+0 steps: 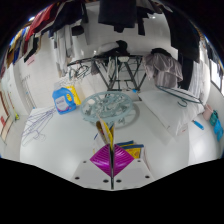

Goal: Fold towel

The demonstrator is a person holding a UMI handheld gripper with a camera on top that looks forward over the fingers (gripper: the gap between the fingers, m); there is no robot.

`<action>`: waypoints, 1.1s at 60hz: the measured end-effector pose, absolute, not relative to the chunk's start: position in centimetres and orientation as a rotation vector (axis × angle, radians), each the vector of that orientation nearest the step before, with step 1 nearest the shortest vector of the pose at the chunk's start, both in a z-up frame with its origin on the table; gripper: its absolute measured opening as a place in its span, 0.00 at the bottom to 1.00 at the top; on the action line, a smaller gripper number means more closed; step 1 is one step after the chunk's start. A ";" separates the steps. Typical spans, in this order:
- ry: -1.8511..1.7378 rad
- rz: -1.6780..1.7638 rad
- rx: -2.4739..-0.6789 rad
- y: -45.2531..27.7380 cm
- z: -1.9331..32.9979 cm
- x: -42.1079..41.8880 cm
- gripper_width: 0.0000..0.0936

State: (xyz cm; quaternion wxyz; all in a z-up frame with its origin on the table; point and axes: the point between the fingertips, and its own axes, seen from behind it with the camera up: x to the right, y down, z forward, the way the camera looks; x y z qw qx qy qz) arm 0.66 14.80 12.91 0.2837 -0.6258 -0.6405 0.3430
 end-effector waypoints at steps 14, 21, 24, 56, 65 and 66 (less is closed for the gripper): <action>-1.657 0.780 -1.751 23.6 6.1 -0.5 0.02; -1.691 0.721 -1.734 24.9 3.3 -0.3 0.33; -1.671 0.638 -1.712 26.6 3.5 0.1 0.94; -1.627 0.743 -1.656 25.0 21.4 20.1 0.91; -1.668 0.747 -1.658 23.9 20.8 22.4 0.91; -1.662 0.747 -1.653 23.8 20.7 22.6 0.91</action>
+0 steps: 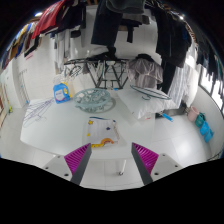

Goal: Fold towel

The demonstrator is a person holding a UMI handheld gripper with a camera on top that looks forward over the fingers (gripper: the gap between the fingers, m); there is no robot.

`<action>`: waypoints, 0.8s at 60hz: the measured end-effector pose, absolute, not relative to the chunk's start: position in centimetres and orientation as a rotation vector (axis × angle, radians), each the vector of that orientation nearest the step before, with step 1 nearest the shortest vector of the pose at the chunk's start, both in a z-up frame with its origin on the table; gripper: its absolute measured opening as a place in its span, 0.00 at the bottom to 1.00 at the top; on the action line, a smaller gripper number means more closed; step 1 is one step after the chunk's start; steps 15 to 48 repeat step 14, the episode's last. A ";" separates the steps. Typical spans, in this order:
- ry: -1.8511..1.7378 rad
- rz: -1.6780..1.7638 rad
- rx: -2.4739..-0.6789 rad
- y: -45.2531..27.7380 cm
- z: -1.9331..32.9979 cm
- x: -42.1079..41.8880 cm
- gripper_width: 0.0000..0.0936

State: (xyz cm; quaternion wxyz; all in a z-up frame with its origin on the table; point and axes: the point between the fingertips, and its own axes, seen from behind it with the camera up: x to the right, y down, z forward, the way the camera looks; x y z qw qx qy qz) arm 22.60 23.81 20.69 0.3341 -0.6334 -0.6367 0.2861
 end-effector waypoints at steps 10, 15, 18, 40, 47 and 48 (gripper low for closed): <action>-1.625 0.733 -1.618 24.6 21.3 21.5 0.91; -1.632 0.754 -1.637 23.8 21.1 21.6 0.91; -1.632 0.754 -1.637 23.8 21.1 21.6 0.91; -1.632 0.754 -1.637 23.8 21.1 21.6 0.91; -1.632 0.754 -1.637 23.8 21.1 21.6 0.91; -1.632 0.754 -1.637 23.8 21.1 21.6 0.91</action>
